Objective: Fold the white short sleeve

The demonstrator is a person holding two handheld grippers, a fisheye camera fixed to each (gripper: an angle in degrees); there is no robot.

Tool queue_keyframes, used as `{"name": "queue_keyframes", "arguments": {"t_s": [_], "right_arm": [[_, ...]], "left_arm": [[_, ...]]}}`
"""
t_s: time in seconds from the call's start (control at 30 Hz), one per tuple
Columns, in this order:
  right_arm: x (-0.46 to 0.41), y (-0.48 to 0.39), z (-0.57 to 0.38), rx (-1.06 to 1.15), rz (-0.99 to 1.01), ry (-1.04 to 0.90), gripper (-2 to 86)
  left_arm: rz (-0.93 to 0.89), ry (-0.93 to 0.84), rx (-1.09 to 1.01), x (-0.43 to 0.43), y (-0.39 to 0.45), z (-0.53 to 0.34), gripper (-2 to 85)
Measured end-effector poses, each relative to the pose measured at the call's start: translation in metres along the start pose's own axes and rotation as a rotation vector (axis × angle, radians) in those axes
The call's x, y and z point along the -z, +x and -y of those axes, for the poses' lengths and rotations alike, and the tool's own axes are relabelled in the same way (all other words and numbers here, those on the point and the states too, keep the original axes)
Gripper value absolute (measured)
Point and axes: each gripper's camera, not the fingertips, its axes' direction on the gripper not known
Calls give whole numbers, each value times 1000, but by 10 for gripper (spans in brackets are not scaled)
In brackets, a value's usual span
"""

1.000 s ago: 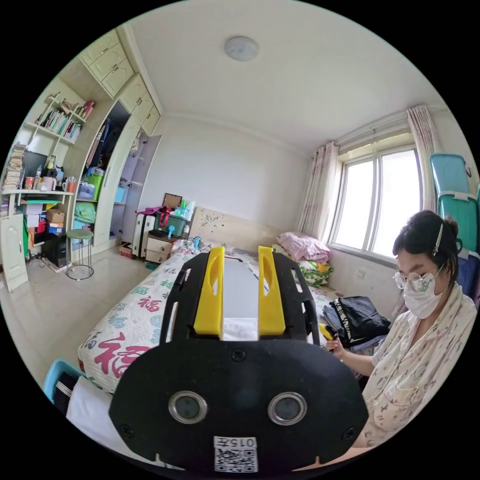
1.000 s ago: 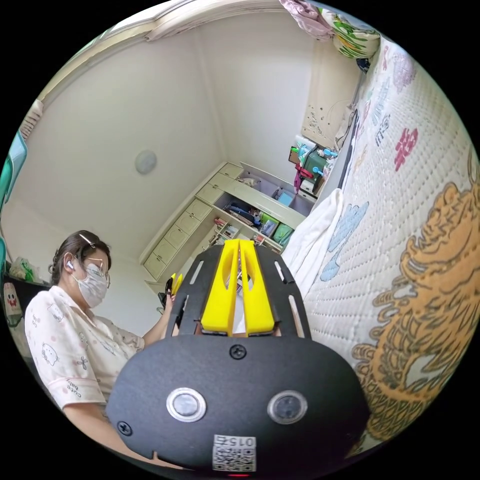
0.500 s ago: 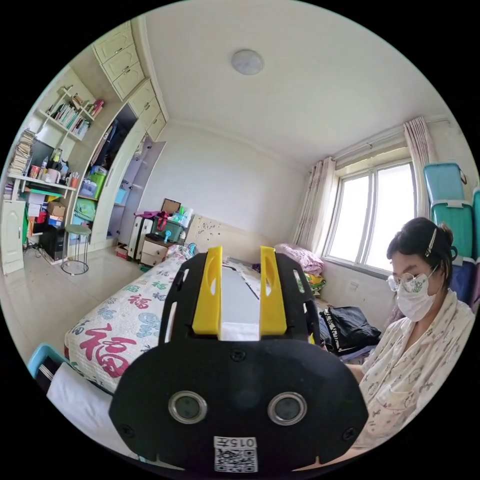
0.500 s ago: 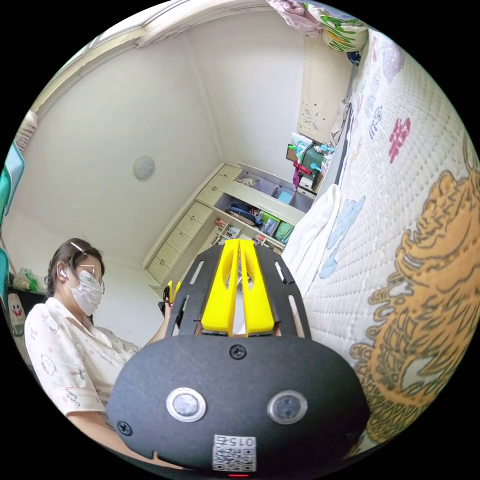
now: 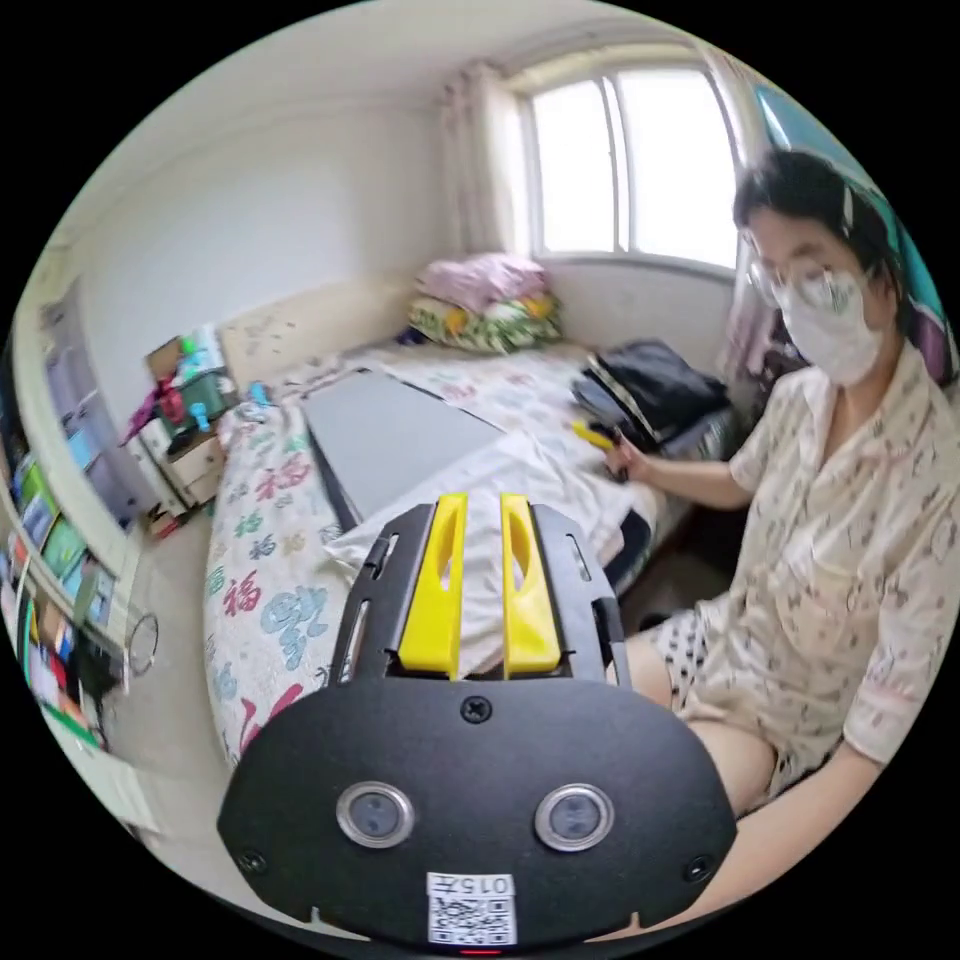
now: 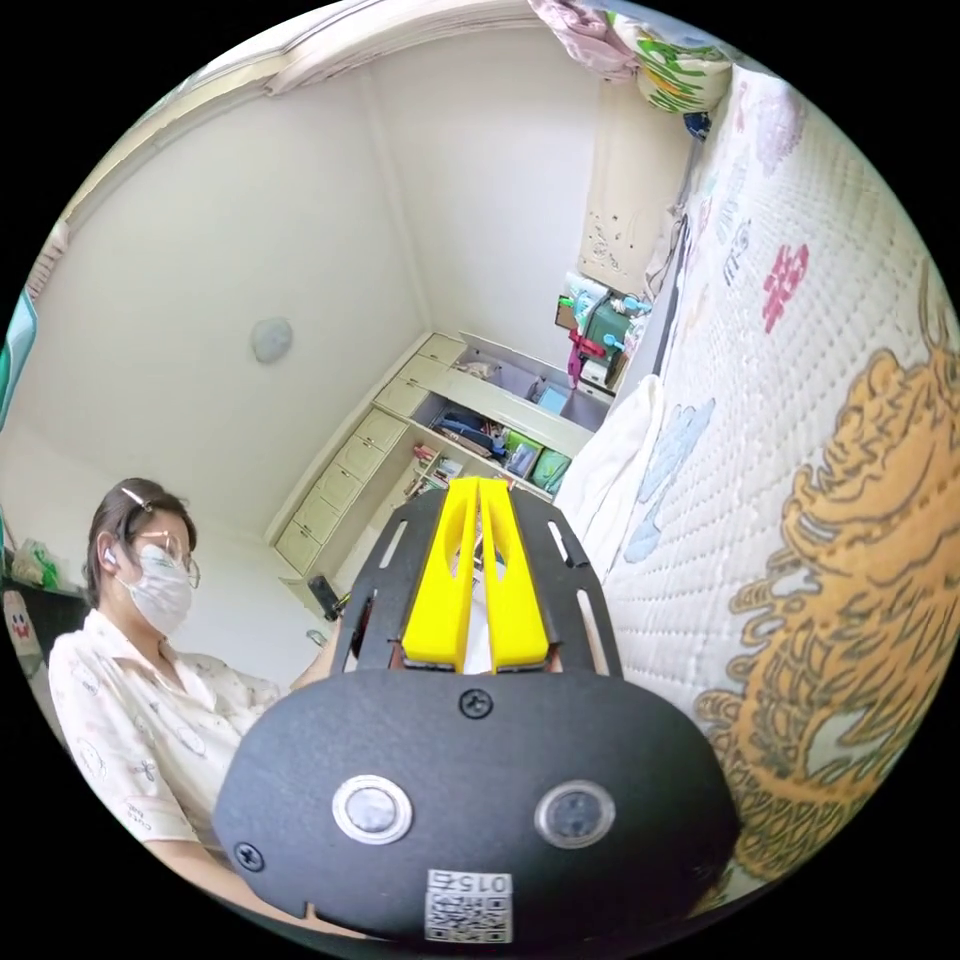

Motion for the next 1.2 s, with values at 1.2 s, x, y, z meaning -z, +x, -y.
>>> {"name": "queue_keyframes", "arguments": {"t_s": [1.2], "right_arm": [[-337, 57, -486, 709, -659, -932, 108]], "left_arm": [[-93, -472, -197, -166, -12, 129, 111]]}}
